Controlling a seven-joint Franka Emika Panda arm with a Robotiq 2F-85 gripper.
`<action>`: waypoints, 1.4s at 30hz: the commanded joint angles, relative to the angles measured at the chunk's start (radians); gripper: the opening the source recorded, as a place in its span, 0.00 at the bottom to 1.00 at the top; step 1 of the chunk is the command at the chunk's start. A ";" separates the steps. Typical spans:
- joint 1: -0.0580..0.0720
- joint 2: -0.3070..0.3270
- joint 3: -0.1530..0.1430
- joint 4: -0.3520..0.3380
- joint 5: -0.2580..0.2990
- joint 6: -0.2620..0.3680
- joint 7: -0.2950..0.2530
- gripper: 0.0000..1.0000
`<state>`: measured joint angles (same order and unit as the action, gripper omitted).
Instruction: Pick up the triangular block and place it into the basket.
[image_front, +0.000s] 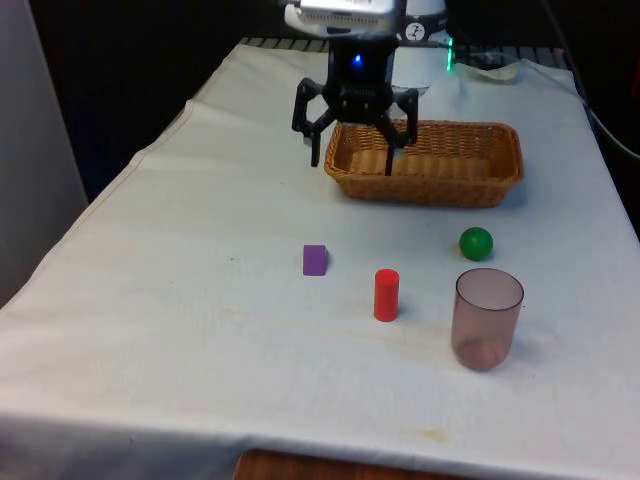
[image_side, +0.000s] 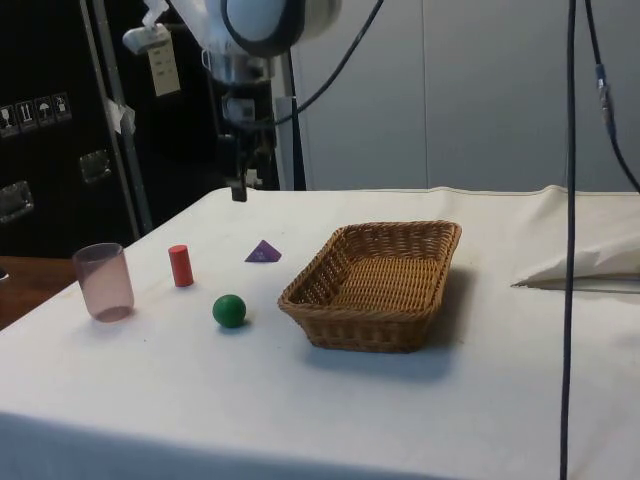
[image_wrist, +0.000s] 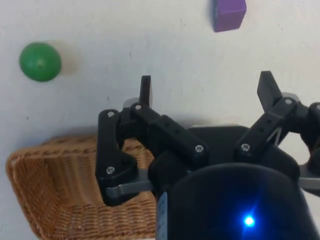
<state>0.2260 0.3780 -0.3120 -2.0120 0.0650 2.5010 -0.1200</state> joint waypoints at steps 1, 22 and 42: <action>-0.001 0.008 0.000 0.000 0.007 0.008 -0.005 1.00; -0.027 0.141 -0.001 0.055 0.205 0.072 -0.180 1.00; -0.046 0.253 -0.034 0.122 0.274 0.100 -0.285 1.00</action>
<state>0.1910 0.6270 -0.3570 -1.8940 0.3290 2.5910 -0.3940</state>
